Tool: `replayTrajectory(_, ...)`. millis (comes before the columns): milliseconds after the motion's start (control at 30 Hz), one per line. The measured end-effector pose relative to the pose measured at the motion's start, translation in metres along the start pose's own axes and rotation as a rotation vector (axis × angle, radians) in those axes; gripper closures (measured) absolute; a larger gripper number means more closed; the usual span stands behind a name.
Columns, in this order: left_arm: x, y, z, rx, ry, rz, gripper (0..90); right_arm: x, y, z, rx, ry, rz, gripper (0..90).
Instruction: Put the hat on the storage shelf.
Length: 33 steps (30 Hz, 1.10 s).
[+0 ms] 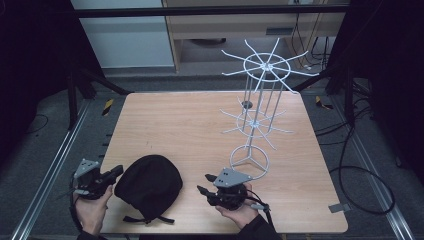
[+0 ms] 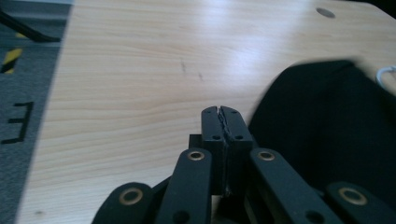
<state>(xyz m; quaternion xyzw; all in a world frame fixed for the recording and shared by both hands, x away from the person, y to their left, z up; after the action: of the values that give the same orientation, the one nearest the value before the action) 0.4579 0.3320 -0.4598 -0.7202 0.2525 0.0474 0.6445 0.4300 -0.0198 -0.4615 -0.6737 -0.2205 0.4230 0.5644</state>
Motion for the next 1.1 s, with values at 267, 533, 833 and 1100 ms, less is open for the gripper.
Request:
replayTrajectory(267,-0.018,-0.009,0.004,0.040,0.007,-0.044,73.0,-0.014,0.007,-0.011,0.011,0.032,0.000,54.6)
replayTrajectory(533,-0.014,-0.017,-0.023,0.137,0.122,-0.010,52.5,-0.045,0.022,-0.034,0.037,0.099,0.000,52.8)
replayTrajectory(833,0.005,-0.014,-0.043,0.254,0.214,0.111,44.4,-0.086,0.045,-0.060,0.086,0.192,0.015,50.3)
replayTrajectory(1100,0.022,-0.003,-0.055,0.351,0.241,0.203,42.8,-0.108,0.064,-0.084,0.117,0.261,0.045,49.1)
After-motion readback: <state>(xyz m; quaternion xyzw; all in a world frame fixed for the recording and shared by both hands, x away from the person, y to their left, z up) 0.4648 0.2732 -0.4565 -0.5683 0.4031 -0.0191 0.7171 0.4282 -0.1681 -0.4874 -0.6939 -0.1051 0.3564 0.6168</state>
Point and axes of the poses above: each handheld gripper's, and its own axes: x roughly forward along the jaws, y roughly out of its underside, z roughly to its left, the point moved 5 cm from there along x, roughly forward along the jaws, and after that the axes turned 8 degrees about -z, right-handed, at the moved point
